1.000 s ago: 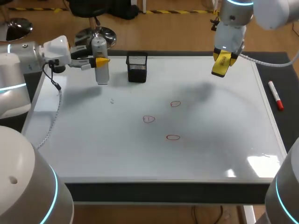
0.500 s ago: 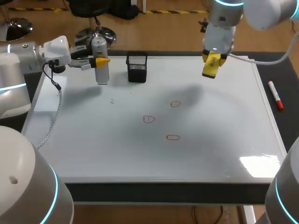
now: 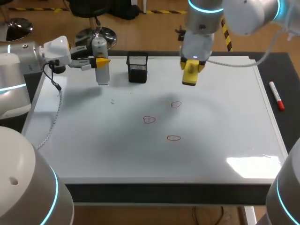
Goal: Pick up the inspection probe, press it on each red-marked spot on the whiteboard one by one, put down the probe, pick up the eraser, and wipe off all the red marks.
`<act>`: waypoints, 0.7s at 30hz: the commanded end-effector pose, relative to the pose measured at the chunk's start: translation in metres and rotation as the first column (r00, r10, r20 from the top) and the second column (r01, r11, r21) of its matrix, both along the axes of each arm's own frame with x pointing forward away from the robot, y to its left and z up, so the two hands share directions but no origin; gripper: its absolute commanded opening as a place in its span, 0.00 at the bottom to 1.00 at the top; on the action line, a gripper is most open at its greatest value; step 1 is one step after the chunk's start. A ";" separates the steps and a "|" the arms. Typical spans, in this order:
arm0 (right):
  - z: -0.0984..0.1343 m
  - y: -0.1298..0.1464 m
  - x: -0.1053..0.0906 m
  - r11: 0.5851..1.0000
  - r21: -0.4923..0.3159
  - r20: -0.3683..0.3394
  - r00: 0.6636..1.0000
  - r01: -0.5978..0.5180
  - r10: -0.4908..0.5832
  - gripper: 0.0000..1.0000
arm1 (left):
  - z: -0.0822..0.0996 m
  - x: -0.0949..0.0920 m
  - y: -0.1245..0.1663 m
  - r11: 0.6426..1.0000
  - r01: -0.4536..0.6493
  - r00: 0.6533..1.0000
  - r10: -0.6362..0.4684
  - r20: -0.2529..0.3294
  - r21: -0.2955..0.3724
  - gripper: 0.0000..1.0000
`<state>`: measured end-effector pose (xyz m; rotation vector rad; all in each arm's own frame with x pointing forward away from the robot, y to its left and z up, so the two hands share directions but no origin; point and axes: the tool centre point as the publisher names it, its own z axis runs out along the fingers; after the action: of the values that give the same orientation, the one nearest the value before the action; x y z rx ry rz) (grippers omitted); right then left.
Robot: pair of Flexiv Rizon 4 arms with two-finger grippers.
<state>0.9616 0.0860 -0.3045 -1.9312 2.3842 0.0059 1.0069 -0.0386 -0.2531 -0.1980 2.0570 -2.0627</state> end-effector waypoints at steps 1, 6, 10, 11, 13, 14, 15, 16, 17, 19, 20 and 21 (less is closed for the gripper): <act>0.003 0.022 -0.009 1.000 0.002 0.013 1.000 -0.026 0.026 0.00 | 0.001 0.000 0.000 1.000 -0.001 1.000 0.001 0.002 -0.001 0.00; -0.001 0.050 -0.020 0.997 0.008 0.009 0.997 -0.076 0.076 0.00 | 0.001 0.000 0.000 1.000 -0.001 1.000 0.001 0.002 -0.001 0.00; -0.007 0.069 -0.029 0.994 0.029 -0.008 0.994 -0.107 0.108 0.00 | 0.001 0.000 0.000 1.000 -0.001 1.000 0.001 0.002 -0.001 0.00; -0.009 0.073 -0.031 0.993 0.038 -0.015 0.993 -0.114 0.115 0.00 | 0.001 0.000 0.000 1.000 -0.001 1.000 0.001 0.002 -0.001 0.00; -0.013 0.081 -0.034 0.991 0.050 -0.025 0.992 -0.123 0.124 0.00 | 0.001 0.000 0.000 1.000 -0.001 1.000 0.001 0.002 -0.001 0.00; -0.015 0.085 -0.036 0.991 0.060 -0.031 0.992 -0.123 0.125 0.00 | 0.001 0.000 0.000 1.000 -0.001 1.000 0.001 0.002 -0.001 0.00; -0.017 0.090 -0.038 0.989 0.067 -0.036 0.991 -0.129 0.131 0.00 | 0.001 0.000 0.000 1.000 -0.001 1.000 0.001 0.002 -0.001 0.00; -0.018 0.096 -0.040 0.987 0.079 -0.037 0.989 -0.139 0.142 0.00 | 0.001 0.000 0.000 1.000 -0.001 1.000 0.001 0.002 -0.001 0.00; -0.019 0.101 -0.043 0.985 0.087 -0.043 0.987 -0.148 0.153 0.00 | 0.001 0.000 0.000 1.000 -0.001 1.000 0.001 0.002 -0.001 0.00; -0.022 0.110 -0.046 0.982 0.102 -0.048 0.986 -0.157 0.163 0.00 | 0.001 0.000 0.000 1.000 -0.001 1.000 0.001 0.002 -0.001 0.00; -0.024 0.114 -0.048 0.982 0.101 -0.048 0.985 -0.162 0.168 0.00 | 0.001 0.000 0.000 1.000 -0.001 1.000 0.001 0.002 -0.001 0.00; -0.026 0.120 -0.050 0.980 0.097 -0.051 0.983 -0.172 0.178 0.00 | 0.001 0.000 0.000 1.000 -0.001 1.000 0.001 0.002 -0.001 0.00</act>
<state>0.9105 0.1946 -0.3233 -2.1028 2.1945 0.1968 1.0069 -0.0386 -0.2531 -0.1980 2.0569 -2.0626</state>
